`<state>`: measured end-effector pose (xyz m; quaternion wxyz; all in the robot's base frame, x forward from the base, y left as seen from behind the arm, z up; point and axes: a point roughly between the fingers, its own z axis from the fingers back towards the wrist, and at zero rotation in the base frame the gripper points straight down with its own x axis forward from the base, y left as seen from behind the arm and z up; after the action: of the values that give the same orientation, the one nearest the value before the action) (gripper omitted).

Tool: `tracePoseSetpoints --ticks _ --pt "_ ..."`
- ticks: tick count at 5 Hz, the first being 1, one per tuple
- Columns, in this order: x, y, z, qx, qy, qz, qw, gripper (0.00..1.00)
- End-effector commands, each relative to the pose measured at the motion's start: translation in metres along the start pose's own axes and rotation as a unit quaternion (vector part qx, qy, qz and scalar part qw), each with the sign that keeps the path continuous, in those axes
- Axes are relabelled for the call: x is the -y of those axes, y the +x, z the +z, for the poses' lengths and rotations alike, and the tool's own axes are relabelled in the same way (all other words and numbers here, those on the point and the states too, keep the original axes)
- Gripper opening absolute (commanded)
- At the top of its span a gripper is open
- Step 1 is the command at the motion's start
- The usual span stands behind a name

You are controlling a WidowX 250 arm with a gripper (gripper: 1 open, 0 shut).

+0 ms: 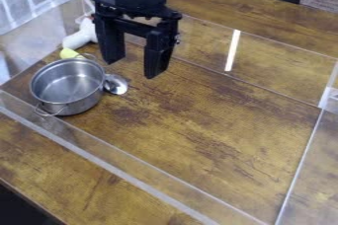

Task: Move the green spoon to the left

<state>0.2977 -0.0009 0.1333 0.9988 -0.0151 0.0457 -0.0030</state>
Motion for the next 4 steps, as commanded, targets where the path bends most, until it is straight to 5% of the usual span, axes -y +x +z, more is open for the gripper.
tracePoseSetpoints --ticks 1,4 --pt "-0.007 0.005 0.017 0.035 0.001 0.01 0.9993 1.0" --pt "-0.01 0.011 0.006 0.028 -0.003 0.018 0.9994 1.0"
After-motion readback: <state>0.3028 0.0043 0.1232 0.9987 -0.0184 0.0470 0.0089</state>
